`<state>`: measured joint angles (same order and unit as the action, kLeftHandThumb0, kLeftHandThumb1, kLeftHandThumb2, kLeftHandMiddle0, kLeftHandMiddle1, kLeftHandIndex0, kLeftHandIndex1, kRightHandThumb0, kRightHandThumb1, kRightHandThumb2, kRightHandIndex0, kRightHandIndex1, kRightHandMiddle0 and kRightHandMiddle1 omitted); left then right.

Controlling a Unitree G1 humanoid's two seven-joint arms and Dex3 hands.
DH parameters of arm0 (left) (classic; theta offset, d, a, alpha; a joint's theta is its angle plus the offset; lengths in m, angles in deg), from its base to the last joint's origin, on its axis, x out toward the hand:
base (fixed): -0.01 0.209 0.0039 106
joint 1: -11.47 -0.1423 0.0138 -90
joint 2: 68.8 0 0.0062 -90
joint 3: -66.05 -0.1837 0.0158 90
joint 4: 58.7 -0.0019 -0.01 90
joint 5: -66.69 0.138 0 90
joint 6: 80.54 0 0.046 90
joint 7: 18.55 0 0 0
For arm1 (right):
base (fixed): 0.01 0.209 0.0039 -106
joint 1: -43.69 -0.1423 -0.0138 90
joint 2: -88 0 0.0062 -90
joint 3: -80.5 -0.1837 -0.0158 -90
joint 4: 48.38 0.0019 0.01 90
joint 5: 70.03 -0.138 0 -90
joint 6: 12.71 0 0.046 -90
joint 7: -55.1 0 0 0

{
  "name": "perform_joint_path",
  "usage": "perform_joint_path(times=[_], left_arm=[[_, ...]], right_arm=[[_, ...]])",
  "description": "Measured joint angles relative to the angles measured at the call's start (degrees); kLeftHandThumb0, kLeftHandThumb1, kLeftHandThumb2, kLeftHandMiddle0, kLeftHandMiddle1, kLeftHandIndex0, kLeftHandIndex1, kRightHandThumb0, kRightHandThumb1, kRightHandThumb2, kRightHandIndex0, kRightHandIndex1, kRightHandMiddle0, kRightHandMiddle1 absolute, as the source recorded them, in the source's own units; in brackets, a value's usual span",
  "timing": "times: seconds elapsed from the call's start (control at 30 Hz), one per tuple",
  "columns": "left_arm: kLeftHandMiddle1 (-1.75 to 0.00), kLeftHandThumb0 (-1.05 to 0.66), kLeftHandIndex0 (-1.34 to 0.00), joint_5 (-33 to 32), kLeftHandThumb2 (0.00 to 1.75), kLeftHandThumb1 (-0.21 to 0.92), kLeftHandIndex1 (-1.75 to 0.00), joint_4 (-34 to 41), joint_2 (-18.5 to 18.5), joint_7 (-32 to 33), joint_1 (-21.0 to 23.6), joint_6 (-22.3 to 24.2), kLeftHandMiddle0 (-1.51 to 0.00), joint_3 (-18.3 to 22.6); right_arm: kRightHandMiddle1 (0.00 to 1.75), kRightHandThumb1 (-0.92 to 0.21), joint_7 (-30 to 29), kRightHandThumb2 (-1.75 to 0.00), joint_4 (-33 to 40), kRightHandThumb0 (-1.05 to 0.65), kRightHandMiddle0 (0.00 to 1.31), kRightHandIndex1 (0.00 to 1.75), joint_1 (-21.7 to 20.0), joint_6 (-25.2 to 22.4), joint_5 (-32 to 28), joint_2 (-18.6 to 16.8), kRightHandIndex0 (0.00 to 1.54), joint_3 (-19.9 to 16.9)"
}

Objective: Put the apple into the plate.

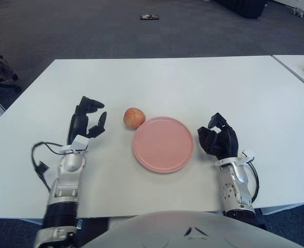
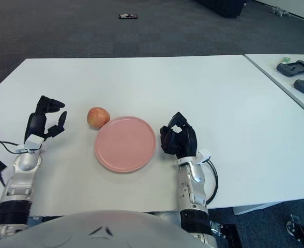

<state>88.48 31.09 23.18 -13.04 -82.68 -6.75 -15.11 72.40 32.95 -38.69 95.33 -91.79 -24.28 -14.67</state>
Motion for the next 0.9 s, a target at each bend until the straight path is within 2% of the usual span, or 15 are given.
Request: perform_joint_path(times=[0.07,0.1,0.13,0.17,0.27,0.47,0.77,0.9], left_arm=[[-0.74,-0.83,0.00,1.6,0.97,0.40,-0.80,1.1,1.5,-0.7,1.0,1.5,0.00,-0.3],[-0.69,-0.84,0.00,2.3,0.96,0.41,-0.73,1.4,2.3,-1.1,1.5,2.1,0.00,-0.6],[-0.45,-0.90,0.00,2.8,0.93,0.43,-0.48,1.6,2.9,-1.4,1.9,2.5,0.00,-0.8],[-0.30,-0.94,0.00,3.5,0.92,0.44,-0.30,1.6,3.7,-1.8,2.5,2.6,0.00,-1.3],[-0.10,-1.01,0.00,5.0,0.86,0.47,-0.10,0.0,6.5,-3.0,4.6,1.5,0.00,-2.8],[-0.01,-1.04,0.00,6.0,0.78,0.49,-0.01,-7.0,11.2,-3.5,9.8,-2.9,0.00,-4.9],[0.00,-1.05,0.00,6.2,0.74,0.48,0.00,-11.5,14.9,-5.1,13.0,-7.7,0.00,-8.0],[0.00,-1.05,0.00,8.2,0.74,0.49,0.00,-14.9,16.7,-5.7,15.9,-9.8,0.00,-10.2]], right_arm=[[1.75,-0.19,-0.2,-1.48,0.0,-0.53,0.71,1.75,0.0,0.0,0.0,0.0,1.31,0.1],[1.75,-0.19,-0.2,-1.48,0.0,-0.53,0.71,1.75,0.0,0.0,0.1,0.0,1.30,0.1],[1.75,-0.19,-0.3,-1.48,0.0,-0.53,0.71,1.75,0.0,0.0,0.1,0.0,1.30,0.2],[1.75,-0.20,-0.3,-1.47,0.0,-0.53,0.71,1.75,0.0,0.0,0.1,0.0,1.30,0.2],[1.75,-0.21,-0.6,-1.45,0.1,-0.52,0.70,1.75,0.0,-0.3,0.0,0.0,1.30,0.2],[1.75,-0.23,-1.2,-1.43,0.4,-0.51,0.68,1.75,0.1,-0.9,0.0,0.0,1.28,0.3],[1.75,-0.21,-3.0,-1.46,1.0,-0.53,0.70,1.75,0.5,-1.8,0.4,0.1,1.28,0.4],[1.75,-0.20,-3.4,-1.47,1.3,-0.53,0.71,1.75,0.5,-1.8,0.5,0.1,1.28,0.5]])
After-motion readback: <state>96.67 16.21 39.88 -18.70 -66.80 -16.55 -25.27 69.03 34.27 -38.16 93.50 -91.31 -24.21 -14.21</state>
